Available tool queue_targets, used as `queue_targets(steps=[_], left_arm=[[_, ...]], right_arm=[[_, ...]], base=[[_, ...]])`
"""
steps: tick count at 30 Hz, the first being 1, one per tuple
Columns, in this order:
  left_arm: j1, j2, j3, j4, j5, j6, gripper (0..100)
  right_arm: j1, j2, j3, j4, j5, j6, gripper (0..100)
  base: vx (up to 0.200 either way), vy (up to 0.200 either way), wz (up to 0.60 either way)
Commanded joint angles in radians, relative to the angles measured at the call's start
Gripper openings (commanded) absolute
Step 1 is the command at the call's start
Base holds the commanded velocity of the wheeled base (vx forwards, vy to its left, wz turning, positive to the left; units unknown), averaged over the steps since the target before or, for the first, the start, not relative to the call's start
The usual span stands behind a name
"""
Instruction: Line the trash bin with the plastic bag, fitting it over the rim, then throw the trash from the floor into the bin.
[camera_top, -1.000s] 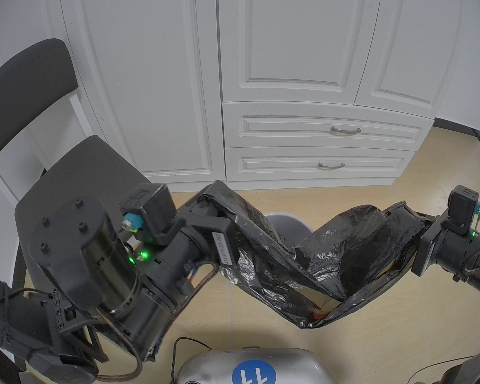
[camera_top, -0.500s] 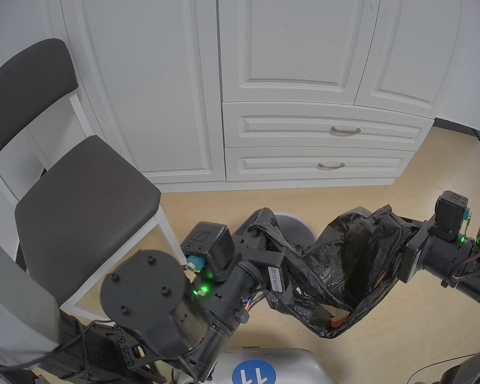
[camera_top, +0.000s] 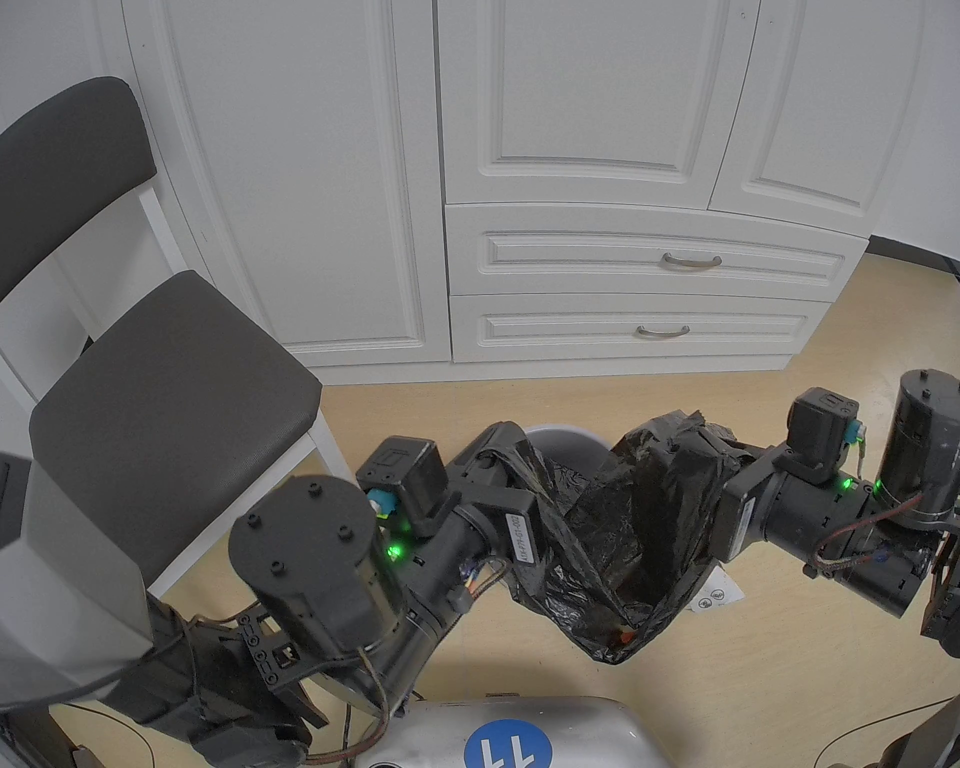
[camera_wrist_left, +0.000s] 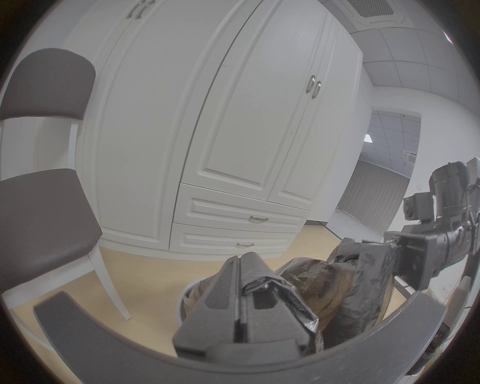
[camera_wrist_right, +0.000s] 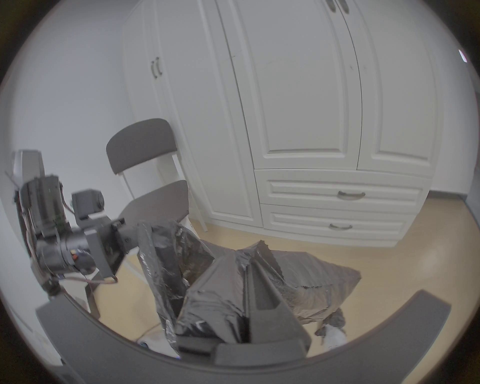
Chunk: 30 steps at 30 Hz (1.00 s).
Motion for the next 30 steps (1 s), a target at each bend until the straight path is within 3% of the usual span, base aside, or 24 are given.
queue_targets(steps=[1, 6, 10, 13, 14, 21, 30], left_arm=[[0.066, 0.000, 0.003, 0.007, -0.035, -0.012, 0], [0.126, 0.002, -0.014, 0.053, -0.087, -0.032, 0], [0.156, -0.005, -0.063, 0.168, -0.129, -0.126, 0], [0.173, -0.015, -0.098, 0.247, -0.156, -0.177, 0], [0.192, -0.032, -0.136, 0.339, -0.202, -0.241, 0], [0.259, -0.101, -0.159, 0.583, -0.426, -0.365, 0], [0.271, -0.097, -0.100, 0.587, -0.457, -0.368, 0]], right_arm=[[0.009, 0.069, -0.095, 0.019, 0.008, 0.079, 0], [0.009, 0.087, -0.262, 0.217, 0.071, 0.207, 0], [0.008, 0.105, -0.400, 0.438, 0.112, 0.314, 0], [-0.005, 0.127, -0.452, 0.496, 0.120, 0.391, 0], [-0.020, 0.158, -0.503, 0.528, 0.140, 0.443, 0], [-0.025, 0.224, -0.573, 0.599, 0.184, 0.518, 0], [-0.017, 0.326, -0.598, 0.686, 0.195, 0.518, 0]], base=[[0.000, 0.000, 0.00], [0.000, 0.000, 0.00], [0.000, 0.000, 0.00], [0.000, 0.000, 0.00], [0.000, 0.000, 0.00], [0.000, 0.000, 0.00], [0.000, 0.000, 0.00]])
